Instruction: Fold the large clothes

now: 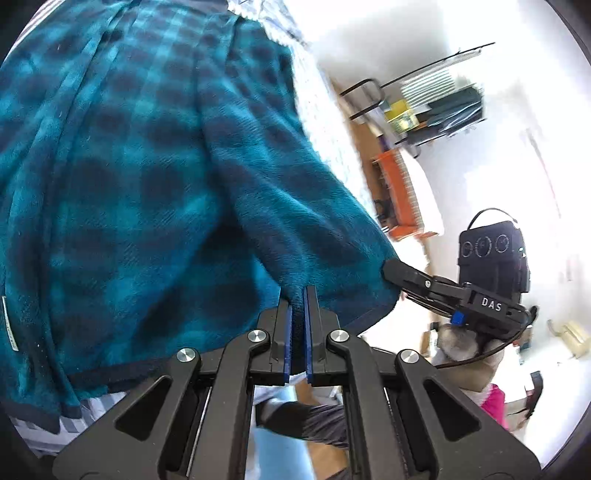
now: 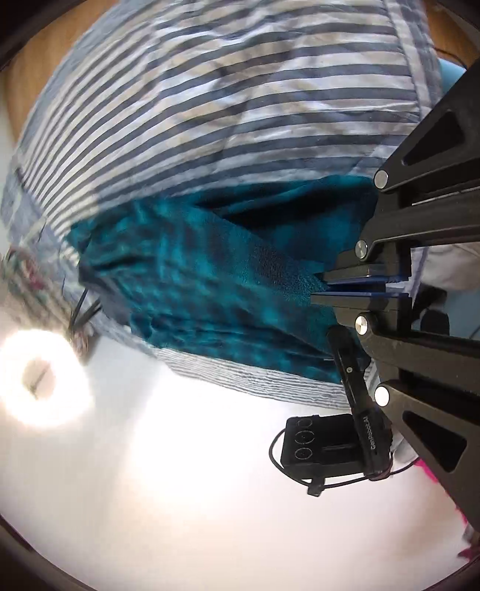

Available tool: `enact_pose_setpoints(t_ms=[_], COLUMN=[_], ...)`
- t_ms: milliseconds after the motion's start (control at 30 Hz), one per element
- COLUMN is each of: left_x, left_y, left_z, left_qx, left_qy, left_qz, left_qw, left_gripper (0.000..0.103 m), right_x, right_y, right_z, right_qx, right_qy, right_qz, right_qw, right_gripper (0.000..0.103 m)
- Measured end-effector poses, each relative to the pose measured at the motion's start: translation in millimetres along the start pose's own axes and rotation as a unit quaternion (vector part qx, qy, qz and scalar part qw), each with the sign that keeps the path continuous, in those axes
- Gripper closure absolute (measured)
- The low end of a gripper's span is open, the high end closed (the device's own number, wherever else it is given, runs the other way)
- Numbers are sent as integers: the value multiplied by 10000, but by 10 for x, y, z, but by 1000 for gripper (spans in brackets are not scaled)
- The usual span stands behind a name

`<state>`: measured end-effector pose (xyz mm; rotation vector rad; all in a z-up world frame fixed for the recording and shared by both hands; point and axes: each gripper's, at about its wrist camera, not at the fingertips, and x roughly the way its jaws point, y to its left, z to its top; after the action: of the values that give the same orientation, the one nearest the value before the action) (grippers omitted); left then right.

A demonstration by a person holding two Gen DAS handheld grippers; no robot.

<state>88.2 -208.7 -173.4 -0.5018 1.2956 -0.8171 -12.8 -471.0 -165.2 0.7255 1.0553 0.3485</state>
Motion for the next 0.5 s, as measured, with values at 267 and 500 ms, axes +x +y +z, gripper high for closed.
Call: enact_pose_setpoints(t_ms=[267, 500], left_x=[258, -182], left_y=[94, -123], left_z=[-197, -420], left_qx=[307, 787], left_qy=[344, -330], left_qz=[885, 1444], left_qw=[9950, 9858], left_gripper=[100, 100], right_x=[565, 298], right_y=[-270, -109], right_z=[-273, -219], right_qx=[-229, -556], right_qy=[801, 422], right_qz=[-1312, -1078], right_qw=[9878, 9917], right_gripper=[102, 72])
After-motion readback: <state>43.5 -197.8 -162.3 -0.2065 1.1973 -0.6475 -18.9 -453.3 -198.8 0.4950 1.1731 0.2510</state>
